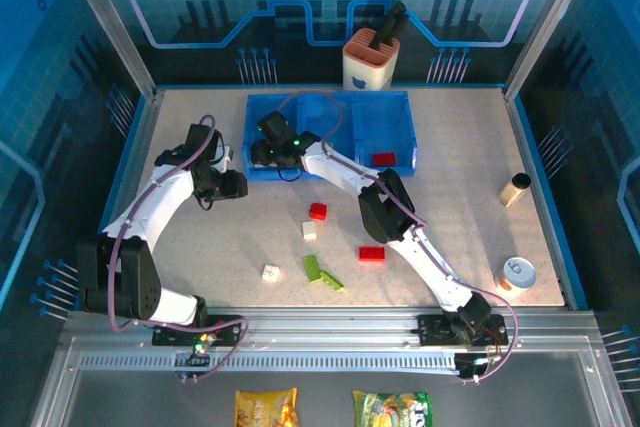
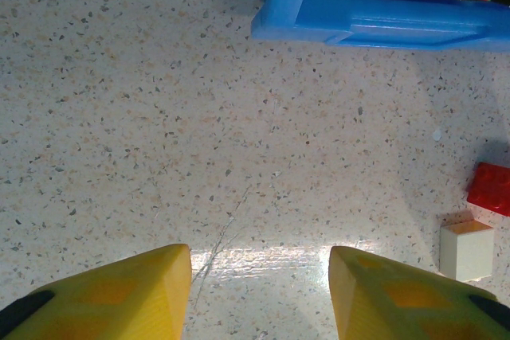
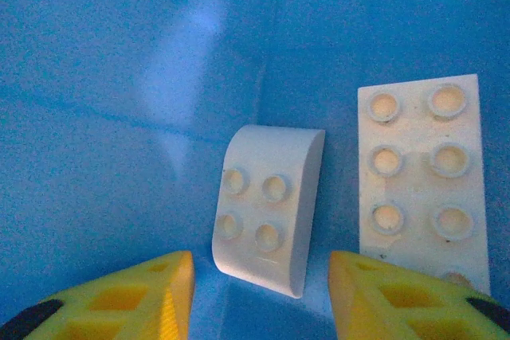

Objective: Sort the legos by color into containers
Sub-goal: Place the lego in the container, then pick up the lego from the center of the table.

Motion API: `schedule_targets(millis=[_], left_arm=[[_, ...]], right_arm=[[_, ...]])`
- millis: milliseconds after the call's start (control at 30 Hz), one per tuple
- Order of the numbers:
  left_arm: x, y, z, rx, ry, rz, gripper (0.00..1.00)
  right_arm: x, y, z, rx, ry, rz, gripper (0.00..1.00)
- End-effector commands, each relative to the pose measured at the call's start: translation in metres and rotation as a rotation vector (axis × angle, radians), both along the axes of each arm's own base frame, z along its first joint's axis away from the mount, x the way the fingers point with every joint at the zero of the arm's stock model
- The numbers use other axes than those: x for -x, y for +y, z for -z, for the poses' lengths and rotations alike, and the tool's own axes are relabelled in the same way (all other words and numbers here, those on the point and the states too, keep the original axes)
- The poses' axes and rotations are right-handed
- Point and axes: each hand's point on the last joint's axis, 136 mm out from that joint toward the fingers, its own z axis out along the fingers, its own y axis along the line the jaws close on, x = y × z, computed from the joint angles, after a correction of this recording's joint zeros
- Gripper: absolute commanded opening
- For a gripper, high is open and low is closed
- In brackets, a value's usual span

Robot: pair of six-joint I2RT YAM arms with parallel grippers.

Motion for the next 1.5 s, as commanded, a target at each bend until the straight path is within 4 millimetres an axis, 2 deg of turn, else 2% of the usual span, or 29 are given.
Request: schedule_targets(millis=[0,167,333,633,667,733,1000,1200,1467], left_arm=[[0.003,0.002,0.004,0.001,0.018,0.004,0.50],[0.003,0.002,0.003,-0.001,0.015,0.005,0.50],[0.003,0.003,0.001,-0.002,0.011,0.004,0.50],[0.003,0.002,0.000,-0.001,0.009,0.006,0.50],[0.003,0.003,0.000,-0.002,0.010,0.004,0.50],[0.004,0.003,0.001,-0.004,0.010,0.005,0.50],[0.003,0.005,0.002,-0.013,0.013,0.003,0.50],[0.003,0.004,0.003,-0.008,0.019,0.004,0.50],[0.003,0.004,0.002,-0.009,0.016,0.004,0.50]], right_arm=[[0.004,0.002,-0.047,-0.026,-0.066,-0.016,0.49],[0.013,0.000,-0.071,-0.009,-0.096,-0.073,0.49],[0.030,-0.009,-0.080,0.033,-0.063,-0.139,0.50],[0.071,-0.047,-0.084,0.195,0.007,-0.271,0.50],[0.075,-0.053,-0.080,0.224,0.022,-0.282,0.50],[0.083,-0.066,-0.087,0.260,0.026,-0.291,0.51],[0.110,-0.115,-0.075,0.424,0.102,-0.262,0.53],[0.125,-0.149,-0.062,0.513,0.150,-0.158,0.54],[0.147,-0.166,-0.041,0.425,0.231,0.102,0.58]])
